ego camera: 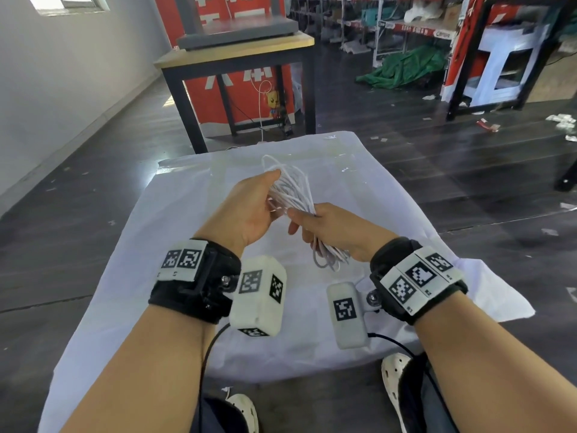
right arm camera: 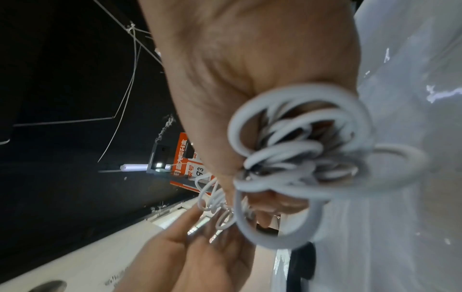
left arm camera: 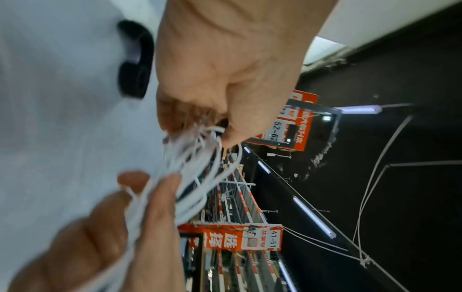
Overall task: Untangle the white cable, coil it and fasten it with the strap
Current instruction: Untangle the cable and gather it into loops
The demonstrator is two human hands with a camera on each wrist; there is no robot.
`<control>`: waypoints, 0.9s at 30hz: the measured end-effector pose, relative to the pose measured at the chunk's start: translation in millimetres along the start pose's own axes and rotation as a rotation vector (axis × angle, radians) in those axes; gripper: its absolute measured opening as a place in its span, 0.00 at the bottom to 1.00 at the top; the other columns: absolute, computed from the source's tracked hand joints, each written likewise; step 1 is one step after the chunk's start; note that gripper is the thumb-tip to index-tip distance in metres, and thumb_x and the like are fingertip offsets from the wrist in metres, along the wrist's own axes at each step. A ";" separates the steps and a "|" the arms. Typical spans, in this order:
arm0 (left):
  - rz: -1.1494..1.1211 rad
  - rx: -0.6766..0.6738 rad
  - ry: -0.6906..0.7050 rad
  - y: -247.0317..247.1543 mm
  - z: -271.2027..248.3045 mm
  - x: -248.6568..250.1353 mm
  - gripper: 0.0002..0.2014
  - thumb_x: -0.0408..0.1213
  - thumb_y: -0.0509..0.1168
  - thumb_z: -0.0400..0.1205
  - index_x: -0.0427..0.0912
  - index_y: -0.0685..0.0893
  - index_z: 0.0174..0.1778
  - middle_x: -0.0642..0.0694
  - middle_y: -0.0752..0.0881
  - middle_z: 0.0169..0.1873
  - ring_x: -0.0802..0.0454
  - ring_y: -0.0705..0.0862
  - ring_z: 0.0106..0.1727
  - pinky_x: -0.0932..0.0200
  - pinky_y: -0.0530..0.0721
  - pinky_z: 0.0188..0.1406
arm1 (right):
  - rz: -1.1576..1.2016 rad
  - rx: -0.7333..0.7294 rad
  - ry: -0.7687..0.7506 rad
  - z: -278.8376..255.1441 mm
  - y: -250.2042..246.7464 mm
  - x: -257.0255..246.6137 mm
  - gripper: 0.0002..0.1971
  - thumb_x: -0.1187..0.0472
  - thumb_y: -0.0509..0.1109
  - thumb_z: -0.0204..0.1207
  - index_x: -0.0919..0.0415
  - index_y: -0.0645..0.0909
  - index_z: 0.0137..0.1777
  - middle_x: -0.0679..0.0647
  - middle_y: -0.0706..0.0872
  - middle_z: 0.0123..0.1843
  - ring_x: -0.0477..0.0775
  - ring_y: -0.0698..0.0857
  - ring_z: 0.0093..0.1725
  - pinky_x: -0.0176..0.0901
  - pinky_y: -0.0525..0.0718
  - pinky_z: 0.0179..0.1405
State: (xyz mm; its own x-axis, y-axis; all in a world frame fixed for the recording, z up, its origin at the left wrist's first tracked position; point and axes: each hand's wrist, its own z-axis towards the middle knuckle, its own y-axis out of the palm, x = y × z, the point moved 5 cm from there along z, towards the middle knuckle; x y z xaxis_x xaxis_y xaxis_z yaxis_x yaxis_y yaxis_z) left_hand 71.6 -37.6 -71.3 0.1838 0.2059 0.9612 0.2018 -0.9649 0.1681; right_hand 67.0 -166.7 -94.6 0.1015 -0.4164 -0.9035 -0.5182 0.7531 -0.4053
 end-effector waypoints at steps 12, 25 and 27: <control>0.594 0.289 0.306 -42.7 -8.1 32.9 0.08 0.42 0.67 0.82 0.44 0.89 0.48 0.45 0.90 0.40 0.46 0.89 0.44 0.41 0.89 0.50 | 0.645 -0.129 0.156 0.8 -6.8 3.6 0.18 0.46 0.59 0.84 0.61 0.76 0.44 0.48 0.71 0.24 0.45 0.69 0.21 0.33 0.74 0.18; 0.220 0.095 0.179 -23.3 -7.6 27.0 0.05 0.33 0.70 0.80 0.34 0.87 0.44 0.43 0.90 0.35 0.55 0.87 0.34 0.69 0.85 0.34 | 0.638 0.215 0.162 3.5 -17.6 9.5 0.17 0.50 0.59 0.85 0.62 0.77 0.43 0.56 0.85 0.36 0.49 0.75 0.26 0.41 0.77 0.30; 0.222 0.036 0.175 -16.9 -10.8 28.3 0.06 0.34 0.70 0.80 0.33 0.87 0.44 0.44 0.90 0.33 0.56 0.88 0.33 0.69 0.85 0.35 | 0.642 0.232 0.176 2.4 -20.2 11.0 0.16 0.50 0.60 0.85 0.62 0.76 0.43 0.56 0.85 0.35 0.50 0.75 0.26 0.41 0.77 0.31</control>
State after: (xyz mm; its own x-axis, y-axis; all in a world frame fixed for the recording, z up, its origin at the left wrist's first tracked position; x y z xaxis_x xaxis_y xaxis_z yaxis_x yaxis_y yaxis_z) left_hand 62.9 -17.2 -44.5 0.0592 -0.0442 0.9973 0.2093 -0.9763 -0.0557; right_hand 80.7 -185.3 -96.7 -0.3125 0.0855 -0.9461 -0.2337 0.9584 0.1638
